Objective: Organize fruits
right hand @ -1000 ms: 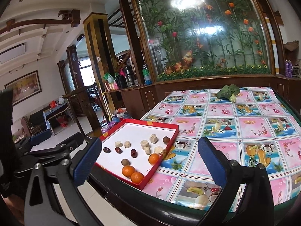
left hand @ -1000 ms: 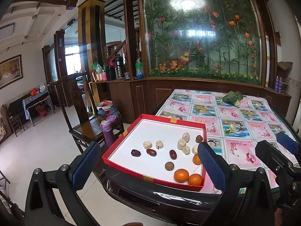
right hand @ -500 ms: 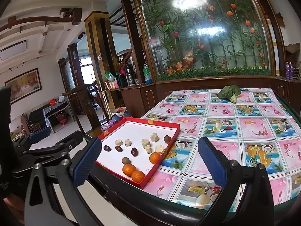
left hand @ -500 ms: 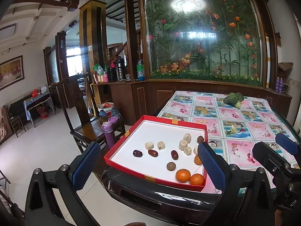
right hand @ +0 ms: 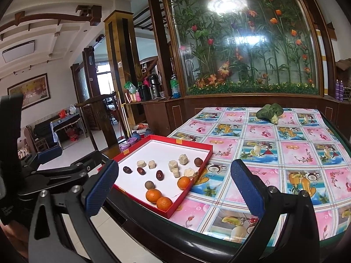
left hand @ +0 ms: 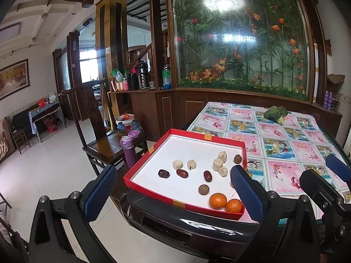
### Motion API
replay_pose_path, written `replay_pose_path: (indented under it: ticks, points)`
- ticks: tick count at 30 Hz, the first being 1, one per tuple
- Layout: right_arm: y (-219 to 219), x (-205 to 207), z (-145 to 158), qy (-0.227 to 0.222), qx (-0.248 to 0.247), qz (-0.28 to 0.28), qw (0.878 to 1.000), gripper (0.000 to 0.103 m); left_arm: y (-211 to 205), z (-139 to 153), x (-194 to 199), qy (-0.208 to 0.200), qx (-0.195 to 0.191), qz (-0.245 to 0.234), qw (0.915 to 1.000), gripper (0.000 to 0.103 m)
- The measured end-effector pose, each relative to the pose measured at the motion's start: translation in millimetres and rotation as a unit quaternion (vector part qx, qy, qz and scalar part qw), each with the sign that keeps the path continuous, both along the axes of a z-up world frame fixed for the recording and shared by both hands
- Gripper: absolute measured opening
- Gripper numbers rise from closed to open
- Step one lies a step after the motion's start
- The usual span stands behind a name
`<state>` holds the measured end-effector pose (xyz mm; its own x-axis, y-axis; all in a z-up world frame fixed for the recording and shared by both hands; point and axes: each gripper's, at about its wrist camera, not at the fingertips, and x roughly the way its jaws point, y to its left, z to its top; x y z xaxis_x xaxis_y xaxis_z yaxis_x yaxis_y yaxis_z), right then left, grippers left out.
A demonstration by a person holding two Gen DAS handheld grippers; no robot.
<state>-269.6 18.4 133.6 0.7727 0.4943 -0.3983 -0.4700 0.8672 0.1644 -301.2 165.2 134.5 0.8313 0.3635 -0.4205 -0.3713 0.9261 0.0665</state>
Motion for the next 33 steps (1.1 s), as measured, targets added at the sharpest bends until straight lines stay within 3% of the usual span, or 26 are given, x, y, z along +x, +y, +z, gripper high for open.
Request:
replay_pose_path:
  ticks: [33]
  points:
    - [9.8, -0.8, -1.3, 0.002, -0.007, 0.009, 1.0, 0.102, 10.7, -5.3, 5.0, 0.016, -0.013, 0.019, 0.9996, 0.103]
